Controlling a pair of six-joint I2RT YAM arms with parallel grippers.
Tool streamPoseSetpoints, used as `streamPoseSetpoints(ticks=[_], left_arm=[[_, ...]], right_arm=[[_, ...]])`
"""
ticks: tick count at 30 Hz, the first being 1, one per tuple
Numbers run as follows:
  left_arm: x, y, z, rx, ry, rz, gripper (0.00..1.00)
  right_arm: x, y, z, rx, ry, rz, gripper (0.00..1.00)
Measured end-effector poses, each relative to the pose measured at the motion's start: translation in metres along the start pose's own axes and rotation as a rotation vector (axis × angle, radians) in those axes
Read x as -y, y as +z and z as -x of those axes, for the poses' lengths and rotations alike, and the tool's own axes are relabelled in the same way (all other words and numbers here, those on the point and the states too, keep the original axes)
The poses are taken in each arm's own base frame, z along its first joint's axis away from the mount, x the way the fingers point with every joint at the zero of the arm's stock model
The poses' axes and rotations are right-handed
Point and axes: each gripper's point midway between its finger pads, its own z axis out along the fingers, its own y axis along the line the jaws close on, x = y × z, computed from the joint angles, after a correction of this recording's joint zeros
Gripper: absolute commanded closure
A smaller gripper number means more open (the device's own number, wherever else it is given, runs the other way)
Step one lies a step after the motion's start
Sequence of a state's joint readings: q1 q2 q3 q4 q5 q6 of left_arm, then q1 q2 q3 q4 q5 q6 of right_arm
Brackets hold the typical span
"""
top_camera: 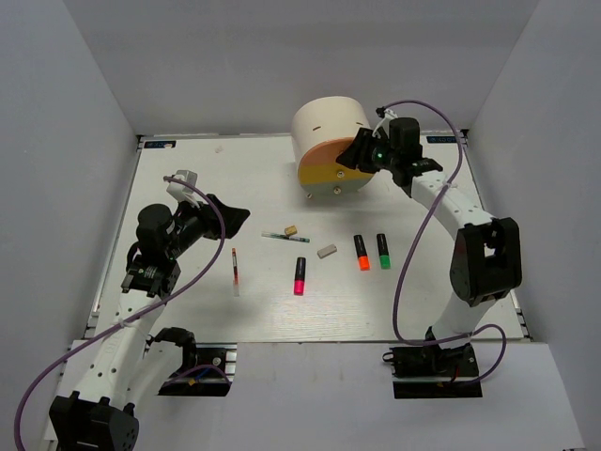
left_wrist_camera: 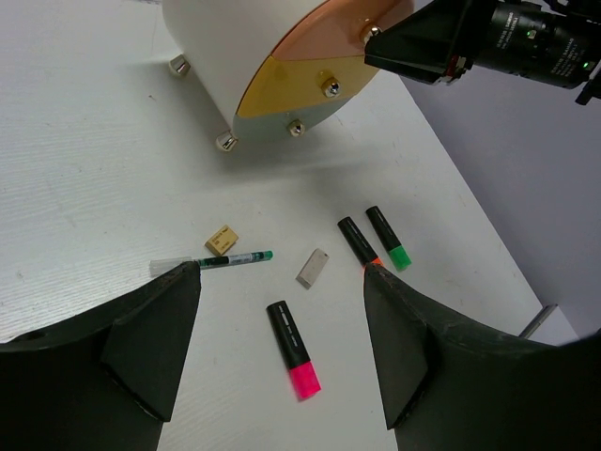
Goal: Sort the stationery into containers
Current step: Open the drawer in the storage box.
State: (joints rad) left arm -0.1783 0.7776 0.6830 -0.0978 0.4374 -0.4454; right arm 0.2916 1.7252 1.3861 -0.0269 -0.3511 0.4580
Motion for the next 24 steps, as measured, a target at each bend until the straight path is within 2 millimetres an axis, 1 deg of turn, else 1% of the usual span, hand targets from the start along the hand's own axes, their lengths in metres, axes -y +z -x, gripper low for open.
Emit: streamPoseSetpoints(ticks=[5, 11, 16, 22, 23, 24], left_arm=[[0.000, 0.000, 0.000, 0.000, 0.000, 0.000, 0.20], [0.000, 0.000, 0.000, 0.000, 0.000, 0.000, 0.20], [0.000, 0.000, 0.000, 0.000, 0.000, 0.000, 0.20], [0.000, 0.000, 0.000, 0.000, 0.000, 0.000, 0.20], [0.000, 0.000, 0.000, 0.000, 0.000, 0.000, 0.20], [0.000, 0.000, 0.000, 0.000, 0.000, 0.000, 0.20]], right_arm=[[0.004, 0.007, -0.006, -0.010, 0.034, -0.020, 0.53], [-0.002, 0.010, 0.004, 0.037, 0.041, -0.010, 0.55], [-0.001, 0.012, 0.004, 0.054, 0.053, -0.009, 0.56], [0.001, 0.013, 0.003, 0.068, 0.062, -0.017, 0.75], [0.002, 0.013, 0.002, 0.070, 0.064, -0.016, 0.80], [0.002, 0.012, 0.002, 0.076, 0.064, -0.013, 0.82]])
